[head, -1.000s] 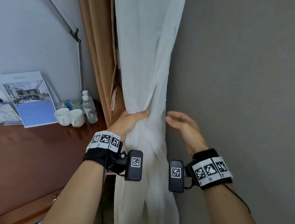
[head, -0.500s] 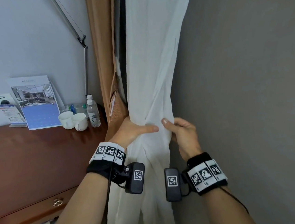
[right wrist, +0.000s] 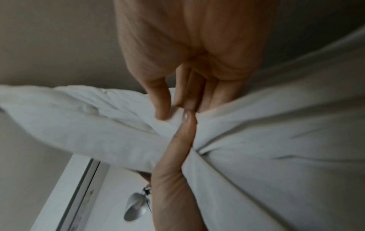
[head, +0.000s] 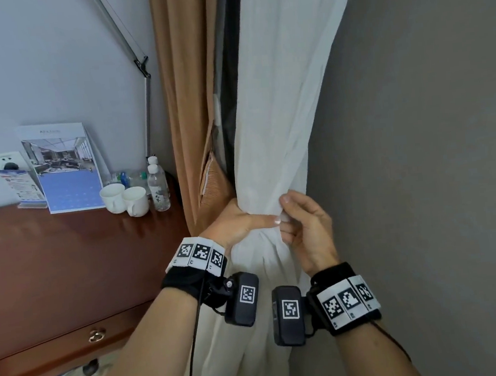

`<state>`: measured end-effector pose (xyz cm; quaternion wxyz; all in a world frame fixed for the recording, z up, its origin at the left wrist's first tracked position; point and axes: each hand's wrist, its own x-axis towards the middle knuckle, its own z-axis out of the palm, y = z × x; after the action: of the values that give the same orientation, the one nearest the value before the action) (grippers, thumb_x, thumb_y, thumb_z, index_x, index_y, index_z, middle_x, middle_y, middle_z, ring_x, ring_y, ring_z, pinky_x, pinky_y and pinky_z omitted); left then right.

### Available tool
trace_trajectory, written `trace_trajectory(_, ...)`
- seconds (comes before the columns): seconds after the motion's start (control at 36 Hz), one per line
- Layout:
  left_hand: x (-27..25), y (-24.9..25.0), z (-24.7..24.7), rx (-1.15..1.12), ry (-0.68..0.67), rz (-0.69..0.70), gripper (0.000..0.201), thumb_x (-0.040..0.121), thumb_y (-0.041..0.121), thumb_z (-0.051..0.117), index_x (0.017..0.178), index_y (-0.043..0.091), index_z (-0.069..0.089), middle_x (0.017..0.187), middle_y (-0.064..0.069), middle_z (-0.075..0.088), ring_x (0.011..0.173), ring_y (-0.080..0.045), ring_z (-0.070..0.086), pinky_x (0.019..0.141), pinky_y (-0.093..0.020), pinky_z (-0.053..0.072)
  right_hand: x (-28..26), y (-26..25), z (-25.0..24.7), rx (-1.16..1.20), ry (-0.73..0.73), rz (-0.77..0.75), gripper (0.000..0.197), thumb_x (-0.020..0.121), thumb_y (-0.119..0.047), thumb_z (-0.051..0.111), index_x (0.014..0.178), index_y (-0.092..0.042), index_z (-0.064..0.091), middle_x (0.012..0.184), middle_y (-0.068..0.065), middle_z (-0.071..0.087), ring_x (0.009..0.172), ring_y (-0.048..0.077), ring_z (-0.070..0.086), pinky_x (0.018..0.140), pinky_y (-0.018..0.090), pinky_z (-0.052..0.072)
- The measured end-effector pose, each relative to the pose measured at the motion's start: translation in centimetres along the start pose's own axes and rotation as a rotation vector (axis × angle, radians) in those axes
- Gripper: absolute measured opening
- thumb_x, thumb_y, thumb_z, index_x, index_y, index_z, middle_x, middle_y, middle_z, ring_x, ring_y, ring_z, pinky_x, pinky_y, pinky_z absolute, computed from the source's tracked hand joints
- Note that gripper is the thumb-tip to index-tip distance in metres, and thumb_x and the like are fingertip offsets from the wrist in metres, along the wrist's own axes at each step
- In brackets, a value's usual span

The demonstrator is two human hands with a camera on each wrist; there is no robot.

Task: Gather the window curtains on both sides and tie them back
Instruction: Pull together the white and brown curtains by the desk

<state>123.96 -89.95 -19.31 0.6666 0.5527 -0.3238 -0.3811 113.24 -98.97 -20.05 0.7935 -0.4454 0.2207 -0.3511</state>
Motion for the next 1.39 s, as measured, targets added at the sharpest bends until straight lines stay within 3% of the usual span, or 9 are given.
trace_trajectory(0.17, 0.8, -0.5, 0.1, 0.053, 0.083, 0.018, 0.037, 0.074, -0.003, 0.077, 0.108, 0.011, 0.07, 0.108, -0.006, 0.073, 0.103, -0.016, 0.068, 0.091, -0.029, 0.052, 0.6, 0.3, 0.3, -0.021, 0.112, -0.047, 0.017, 0.081, -0.006, 0.073, 0.097, -0.004, 0.07, 0.068, 0.005, 0.063, 0.054, 0.012, 0.054, 0.049, 0.023, 0.047)
trace_trajectory(0.25, 1.0, -0.9, -0.7, 0.092, 0.154, 0.006, 0.034, 0.074, -0.001, 0.077, 0.1, 0.019, 0.068, 0.103, 0.002, 0.072, 0.099, -0.015, 0.067, 0.087, -0.026, 0.051, 1.6, 0.0, -0.4, 0.023, 0.262, -0.129, 0.025, 0.081, 0.001, 0.071, 0.105, 0.002, 0.066, 0.088, 0.009, 0.071, 0.077, 0.019, 0.067, 0.076, 0.028, 0.057)
trace_trajectory(0.33, 1.1, -1.0, -1.7, 0.1, 0.169, -0.027, 0.037, 0.071, 0.007, 0.081, 0.102, 0.021, 0.067, 0.109, 0.0, 0.071, 0.104, -0.019, 0.065, 0.091, -0.032, 0.049, 3.1, -0.5, -1.6, -0.17, 0.254, -0.147, 0.041, 0.08, -0.02, 0.076, 0.118, -0.015, 0.062, 0.114, 0.0, 0.068, 0.111, 0.014, 0.061, 0.1, 0.03, 0.045)
trace_trajectory(0.44, 1.1, -0.8, -1.8, 0.074, 0.138, -0.044, 0.033, 0.077, 0.004, 0.077, 0.1, 0.024, 0.066, 0.108, 0.0, 0.07, 0.103, -0.019, 0.064, 0.091, -0.033, 0.049, 4.4, -1.1, -1.7, -0.265, -0.005, 0.061, 0.093, 0.068, -0.066, 0.07, 0.146, -0.03, 0.036, 0.148, -0.01, 0.042, 0.137, 0.009, 0.036, 0.117, 0.039, 0.022)
trace_trajectory(0.61, 1.3, -0.7, -1.2, -0.008, 0.134, -0.015, 0.034, 0.076, 0.001, 0.076, 0.106, 0.017, 0.07, 0.11, -0.005, 0.073, 0.103, -0.02, 0.068, 0.092, -0.037, 0.052, 3.0, -1.2, -0.9, -0.213, -0.385, 0.175, 0.061, 0.087, -0.052, 0.057, 0.134, -0.013, 0.054, 0.132, 0.008, 0.061, 0.125, 0.024, 0.056, 0.107, 0.041, 0.04)
trace_trajectory(0.81, 1.2, -1.2, -0.2, 0.005, 0.134, 0.072, 0.034, 0.076, 0.002, 0.077, 0.105, 0.017, 0.07, 0.107, -0.004, 0.074, 0.1, -0.014, 0.069, 0.083, -0.024, 0.055, 2.0, -0.9, -0.7, -0.397, -0.269, 0.002, 0.037, 0.085, -0.021, 0.071, 0.117, -0.005, 0.066, 0.111, 0.009, 0.072, 0.106, 0.022, 0.068, 0.095, 0.04, 0.052)
trace_trajectory(0.94, 1.4, -1.3, 0.1, -0.007, 0.132, 0.058, 0.033, 0.075, 0.002, 0.078, 0.098, 0.022, 0.07, 0.097, 0.008, 0.075, 0.095, -0.005, 0.07, 0.077, -0.016, 0.054, 1.9, -1.2, -1.1, -0.245, -0.128, -0.018, 0.035, 0.088, -0.025, 0.068, 0.119, -0.008, 0.066, 0.114, 0.009, 0.071, 0.108, 0.023, 0.067, 0.098, 0.043, 0.05)
trace_trajectory(1.14, 1.6, -1.9, -0.2, -0.012, 0.158, 0.045, 0.043, 0.072, 0.0, 0.08, 0.113, 0.006, 0.069, 0.11, -0.006, 0.073, 0.104, -0.017, 0.068, 0.089, -0.029, 0.055, 1.4, -0.8, -1.7, -0.264, -0.116, -0.07, 0.028, 0.087, -0.011, 0.068, 0.114, -0.004, 0.066, 0.111, 0.013, 0.071, 0.105, 0.027, 0.067, 0.091, 0.043, 0.054)
trace_trajectory(1.39, 1.1, -2.2, 0.0, 0.029, 0.185, 0.042, 0.04, 0.073, -0.004, 0.078, 0.112, 0.004, 0.069, 0.108, -0.009, 0.072, 0.102, -0.018, 0.069, 0.088, -0.028, 0.055, 0.7, -0.4, -2.0, -0.275, -0.134, -0.072, 0.027, 0.081, -0.006, 0.072, 0.107, -0.003, 0.069, 0.106, 0.013, 0.073, 0.101, 0.026, 0.069, 0.084, 0.036, 0.056)
